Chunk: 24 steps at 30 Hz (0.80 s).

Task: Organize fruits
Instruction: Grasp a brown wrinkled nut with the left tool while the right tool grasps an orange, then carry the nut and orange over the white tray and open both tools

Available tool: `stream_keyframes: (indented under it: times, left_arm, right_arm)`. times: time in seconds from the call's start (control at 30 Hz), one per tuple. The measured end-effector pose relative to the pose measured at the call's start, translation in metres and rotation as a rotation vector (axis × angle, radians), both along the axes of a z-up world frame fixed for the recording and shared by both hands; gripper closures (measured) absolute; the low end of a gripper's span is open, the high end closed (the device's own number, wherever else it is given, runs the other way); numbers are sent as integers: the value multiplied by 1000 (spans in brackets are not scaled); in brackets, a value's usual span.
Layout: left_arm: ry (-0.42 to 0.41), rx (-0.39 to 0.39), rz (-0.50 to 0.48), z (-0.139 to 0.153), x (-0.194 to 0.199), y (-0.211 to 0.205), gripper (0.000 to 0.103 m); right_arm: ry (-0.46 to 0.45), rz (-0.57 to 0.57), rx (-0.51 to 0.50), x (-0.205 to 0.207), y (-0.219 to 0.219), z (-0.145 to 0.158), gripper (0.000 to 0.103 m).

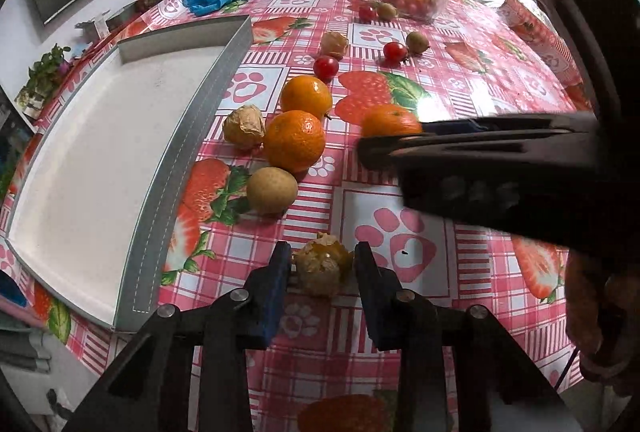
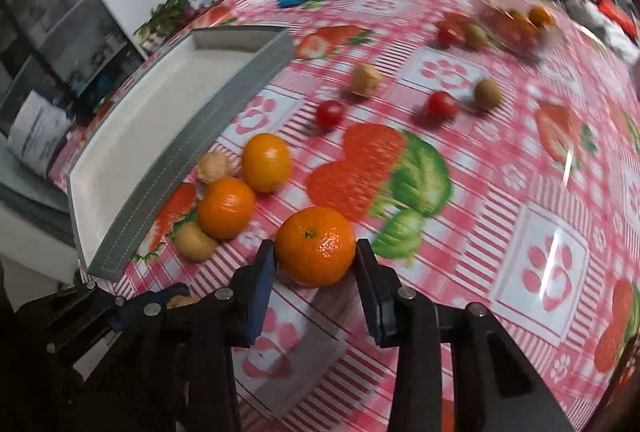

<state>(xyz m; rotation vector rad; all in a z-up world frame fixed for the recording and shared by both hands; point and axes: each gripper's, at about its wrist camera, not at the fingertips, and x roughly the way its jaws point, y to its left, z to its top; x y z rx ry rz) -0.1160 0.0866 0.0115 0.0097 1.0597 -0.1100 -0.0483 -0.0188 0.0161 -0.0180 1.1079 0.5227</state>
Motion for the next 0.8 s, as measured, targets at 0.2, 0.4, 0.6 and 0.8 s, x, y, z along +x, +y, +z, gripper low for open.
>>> stream_keyframes:
  times: [0.2,0.4,0.6,0.8]
  left_arm:
    - [5,-34,-22,2,-2,0,78]
    - [-7,-48,-14,13,-4,5,78]
    - [-42,-52,40,37,-3,30,78]
    - [-99,-35,113,66,4,73,78]
  right_arm:
    - [28,-59,21,-2,-30,1,60]
    - [29,-69,31,-5,-36,5,60]
    - [12,-51,34,-3,-27,18,60]
    - [-26,-10,27,0,-5,41,60]
